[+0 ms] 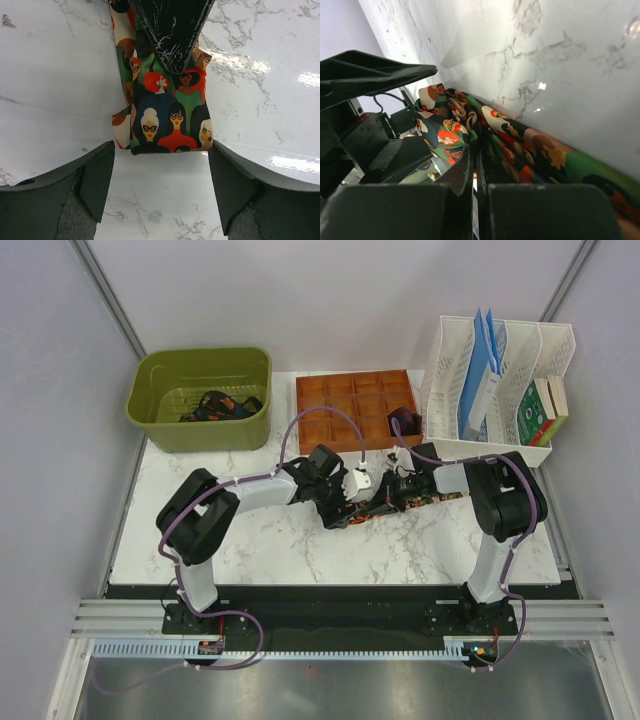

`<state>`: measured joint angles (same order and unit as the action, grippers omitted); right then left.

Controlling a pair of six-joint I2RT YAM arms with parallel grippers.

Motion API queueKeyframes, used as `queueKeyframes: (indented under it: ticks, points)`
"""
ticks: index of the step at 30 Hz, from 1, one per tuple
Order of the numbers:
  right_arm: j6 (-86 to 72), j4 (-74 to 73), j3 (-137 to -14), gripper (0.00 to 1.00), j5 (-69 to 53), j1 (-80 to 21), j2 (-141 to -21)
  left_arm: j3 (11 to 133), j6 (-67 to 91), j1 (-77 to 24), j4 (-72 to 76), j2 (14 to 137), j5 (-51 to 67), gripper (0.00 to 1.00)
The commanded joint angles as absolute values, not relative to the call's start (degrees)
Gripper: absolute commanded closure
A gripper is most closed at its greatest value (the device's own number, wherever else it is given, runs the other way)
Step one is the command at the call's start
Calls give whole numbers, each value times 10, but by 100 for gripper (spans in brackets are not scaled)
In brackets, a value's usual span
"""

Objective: Roll the ties
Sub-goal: Roll the tie at the center of the board.

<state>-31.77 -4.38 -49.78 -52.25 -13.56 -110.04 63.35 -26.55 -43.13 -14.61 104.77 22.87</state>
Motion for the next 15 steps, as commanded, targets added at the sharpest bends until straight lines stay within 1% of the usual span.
queueKeyframes:
  ticks: [1,5,10,13,14,15]
  points:
    - [-286,-82,-494,100,-402,-145,-1091,669,-295,-432,-134,1072,253,19]
    - [-318,-64,-476,100,-386,-150,-1096,682,-290,-433,-140,1078,273,15]
    - [-355,-47,-474,100,-376,-161,-1121,707,-300,-435,-149,1099,284,15]
    - [-370,-40,-471,100,-369,-164,-1122,729,-306,-439,-163,1119,286,19]
    - [-374,-36,-468,100,-369,-165,-1120,734,-307,-439,-164,1123,285,25]
    - [-379,-32,-464,100,-372,-164,-1118,741,-309,-439,-169,1128,282,28]
